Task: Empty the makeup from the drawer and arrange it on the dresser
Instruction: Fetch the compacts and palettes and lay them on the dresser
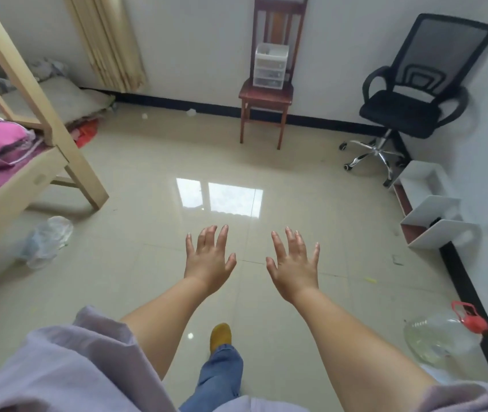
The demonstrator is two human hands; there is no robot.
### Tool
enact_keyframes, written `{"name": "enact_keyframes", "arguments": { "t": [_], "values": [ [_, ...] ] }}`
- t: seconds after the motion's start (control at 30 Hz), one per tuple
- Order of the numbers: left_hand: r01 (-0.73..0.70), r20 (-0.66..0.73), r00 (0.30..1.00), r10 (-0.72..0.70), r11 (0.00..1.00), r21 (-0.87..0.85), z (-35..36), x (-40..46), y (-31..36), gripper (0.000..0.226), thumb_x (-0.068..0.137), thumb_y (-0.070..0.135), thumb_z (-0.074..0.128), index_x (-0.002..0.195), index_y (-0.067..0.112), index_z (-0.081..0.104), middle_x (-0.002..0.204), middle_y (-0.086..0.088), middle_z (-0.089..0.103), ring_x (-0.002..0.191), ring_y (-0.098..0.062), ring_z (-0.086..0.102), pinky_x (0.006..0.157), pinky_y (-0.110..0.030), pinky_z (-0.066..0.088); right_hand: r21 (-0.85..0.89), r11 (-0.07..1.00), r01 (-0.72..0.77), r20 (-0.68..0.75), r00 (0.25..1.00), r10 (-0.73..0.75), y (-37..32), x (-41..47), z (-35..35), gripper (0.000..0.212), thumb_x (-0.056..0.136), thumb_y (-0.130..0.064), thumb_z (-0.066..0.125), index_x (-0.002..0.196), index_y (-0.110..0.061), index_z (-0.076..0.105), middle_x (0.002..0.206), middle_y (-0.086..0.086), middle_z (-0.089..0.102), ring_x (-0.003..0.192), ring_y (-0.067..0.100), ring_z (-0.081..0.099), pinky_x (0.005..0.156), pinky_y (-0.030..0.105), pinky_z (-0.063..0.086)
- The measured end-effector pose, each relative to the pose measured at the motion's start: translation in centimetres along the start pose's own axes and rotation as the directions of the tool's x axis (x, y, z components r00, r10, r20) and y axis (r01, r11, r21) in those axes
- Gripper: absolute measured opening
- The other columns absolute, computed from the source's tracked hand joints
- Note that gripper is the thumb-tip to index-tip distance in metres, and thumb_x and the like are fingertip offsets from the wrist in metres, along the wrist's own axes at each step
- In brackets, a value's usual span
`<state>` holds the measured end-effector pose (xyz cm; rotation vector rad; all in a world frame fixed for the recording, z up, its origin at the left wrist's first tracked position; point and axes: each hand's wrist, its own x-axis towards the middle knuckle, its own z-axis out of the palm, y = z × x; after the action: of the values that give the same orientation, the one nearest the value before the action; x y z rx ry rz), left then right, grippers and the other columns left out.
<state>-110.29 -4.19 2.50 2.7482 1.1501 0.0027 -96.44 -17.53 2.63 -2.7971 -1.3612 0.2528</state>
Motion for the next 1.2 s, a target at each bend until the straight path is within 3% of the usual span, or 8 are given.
{"name": "enact_keyframes", "arguments": {
  "t": [0.37, 0.6, 0.97, 1.2],
  "values": [
    [-0.09, -0.019, 0.996, 0.09, 0.996, -0.008, -4.3, 23.7, -1.9, 0.063, 0.095, 0.05, 0.019, 0.149, 0.023, 0.002, 0.153, -0.005, 0.01, 0.142, -0.02, 0.004, 0.114, -0.05, -0.005, 0.051, 0.993, -0.108, -0.034, 0.993, 0.11, 0.0, 21.9, -5.5, 0.057, 0.098, -0.049, 0.017, 0.149, -0.033, -0.001, 0.158, -0.002, -0.007, 0.145, 0.017, -0.009, 0.112, 0.057, -0.008],
    [-0.117, 0.04, 0.992, 0.117, 0.993, -0.007, -3.6, 37.2, 0.4, 0.063, 0.096, 0.052, 0.016, 0.149, 0.024, -0.001, 0.155, -0.004, 0.008, 0.143, -0.019, 0.001, 0.114, -0.049, -0.007, 0.055, 0.989, -0.139, -0.026, 0.99, 0.141, 4.2, 34.8, -6.6, 0.057, 0.097, -0.051, 0.016, 0.149, -0.033, 0.002, 0.158, -0.001, -0.005, 0.145, 0.018, -0.007, 0.112, 0.056, -0.008],
    [-0.048, -0.008, 0.999, 0.048, 0.997, -0.054, -4.8, 64.0, 8.8, 0.061, 0.097, 0.049, 0.017, 0.149, 0.023, -0.001, 0.154, -0.004, 0.009, 0.143, -0.018, 0.002, 0.114, -0.048, -0.006, -0.031, 0.995, -0.093, -0.01, 0.996, 0.093, 15.7, 61.6, -11.3, 0.057, 0.097, -0.05, 0.015, 0.15, -0.033, 0.002, 0.158, -0.001, -0.005, 0.145, 0.017, -0.006, 0.112, 0.056, -0.005],
    [0.013, 0.03, 0.999, -0.01, 0.997, -0.07, -4.4, 78.0, 8.0, 0.062, 0.097, 0.05, 0.019, 0.149, 0.023, 0.0, 0.155, -0.004, 0.011, 0.143, -0.018, 0.003, 0.114, -0.048, -0.005, -0.032, 0.999, 0.005, 0.043, 0.999, -0.004, 16.3, 76.9, -12.7, 0.057, 0.097, -0.051, 0.015, 0.15, -0.033, 0.0, 0.158, -0.002, -0.008, 0.145, 0.017, -0.008, 0.112, 0.056, -0.007]
  ]
}}
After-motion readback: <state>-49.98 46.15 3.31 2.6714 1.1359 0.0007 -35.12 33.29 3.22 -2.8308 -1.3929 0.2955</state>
